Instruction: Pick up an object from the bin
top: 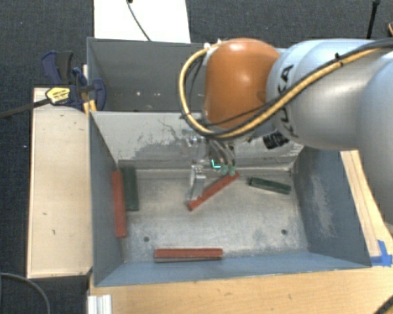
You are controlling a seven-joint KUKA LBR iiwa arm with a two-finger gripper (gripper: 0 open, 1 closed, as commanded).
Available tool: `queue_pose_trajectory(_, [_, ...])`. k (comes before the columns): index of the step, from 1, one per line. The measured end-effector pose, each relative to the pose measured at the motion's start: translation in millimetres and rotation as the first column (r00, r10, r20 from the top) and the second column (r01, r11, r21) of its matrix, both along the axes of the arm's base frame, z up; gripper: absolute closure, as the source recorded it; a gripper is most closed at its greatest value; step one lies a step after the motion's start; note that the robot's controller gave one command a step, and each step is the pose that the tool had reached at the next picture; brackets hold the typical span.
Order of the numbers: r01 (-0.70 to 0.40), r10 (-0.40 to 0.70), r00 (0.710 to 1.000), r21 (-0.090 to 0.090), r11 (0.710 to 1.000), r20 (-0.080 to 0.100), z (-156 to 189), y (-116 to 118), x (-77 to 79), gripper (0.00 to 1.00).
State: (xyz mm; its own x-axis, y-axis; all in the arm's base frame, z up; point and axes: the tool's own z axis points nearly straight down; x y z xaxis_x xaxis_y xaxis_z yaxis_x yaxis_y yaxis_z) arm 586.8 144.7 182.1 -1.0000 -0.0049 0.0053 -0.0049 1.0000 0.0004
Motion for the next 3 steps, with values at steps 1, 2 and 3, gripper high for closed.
queue_pose_trajectory(1, [-0.201, 0.201, 0.98, 0.0, 0.98, 0.006, -2, -19, -26.1, 0.0])
queue_pose_trajectory(2, [-0.269, 0.269, 0.963, 0.0, 0.963, 0.0, -112, -59, -26.2, 0.0])
queue_pose_trajectory(3, [-0.266, 0.266, 0.964, 0.001, 0.964, 0.007, -108, -57, -24.3, 1.0])
